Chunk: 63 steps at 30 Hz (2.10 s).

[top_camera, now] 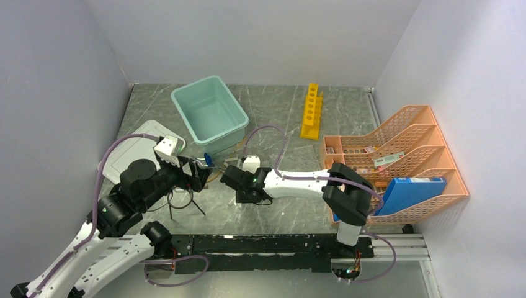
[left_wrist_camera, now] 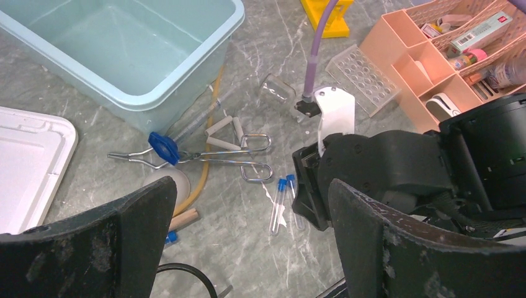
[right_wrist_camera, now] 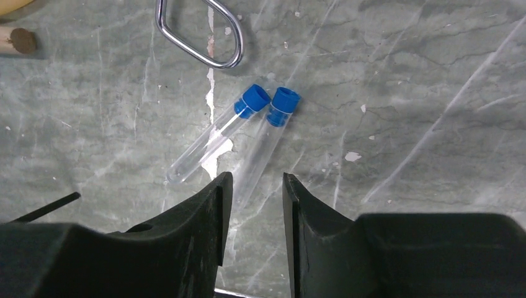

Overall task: Organize the chemistry lab equipment
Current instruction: Pick up the test tube at the center of the board.

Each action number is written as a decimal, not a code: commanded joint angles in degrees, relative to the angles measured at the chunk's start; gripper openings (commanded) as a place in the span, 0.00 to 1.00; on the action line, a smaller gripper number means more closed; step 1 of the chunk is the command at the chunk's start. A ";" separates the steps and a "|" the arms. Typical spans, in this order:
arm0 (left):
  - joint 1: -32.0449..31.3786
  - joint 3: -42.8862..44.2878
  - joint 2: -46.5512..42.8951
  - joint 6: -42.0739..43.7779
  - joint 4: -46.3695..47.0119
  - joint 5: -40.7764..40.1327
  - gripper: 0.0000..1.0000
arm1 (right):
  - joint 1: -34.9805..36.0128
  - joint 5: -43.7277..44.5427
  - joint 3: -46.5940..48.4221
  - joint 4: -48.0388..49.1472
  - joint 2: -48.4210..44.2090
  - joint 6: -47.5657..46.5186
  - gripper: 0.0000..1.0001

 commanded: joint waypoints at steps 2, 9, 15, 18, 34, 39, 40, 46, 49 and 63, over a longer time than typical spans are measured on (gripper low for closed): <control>0.32 -0.32 -0.86 1.00 1.42 1.22 0.96 | 1.09 3.23 2.54 -0.87 2.49 3.50 0.39; 0.28 -0.34 -1.41 1.02 1.42 1.23 0.96 | 1.44 4.36 2.62 -2.18 4.23 4.46 0.38; 0.30 -0.34 -1.56 0.95 1.42 1.15 0.96 | 1.76 5.91 2.95 -3.83 5.17 4.42 0.35; 0.29 -0.32 -1.32 0.94 1.36 1.13 0.96 | 1.85 6.30 3.19 -4.54 5.77 4.43 0.32; 0.27 0.76 2.64 0.21 1.48 3.81 0.96 | 2.09 9.81 -1.50 -7.01 -3.87 4.04 0.00; 0.27 2.46 4.98 -2.37 1.94 6.25 0.96 | 1.96 12.36 -2.52 -6.15 -10.73 1.45 0.00; 0.28 2.40 5.20 -2.96 2.62 7.22 0.96 | 1.96 12.52 -2.94 -5.20 -12.91 0.46 0.00; 0.30 1.94 6.71 -6.35 5.24 10.54 0.96 | 1.43 12.37 -6.21 3.98 -22.98 -6.44 0.00; 0.33 1.96 7.84 -7.35 6.54 13.02 0.96 | 0.01 10.71 -7.52 8.69 -27.13 -9.37 0.00; 0.27 1.00 13.17 -16.07 23.64 31.64 0.92 | -9.27 -9.31 -15.12 36.12 -42.66 -16.64 0.00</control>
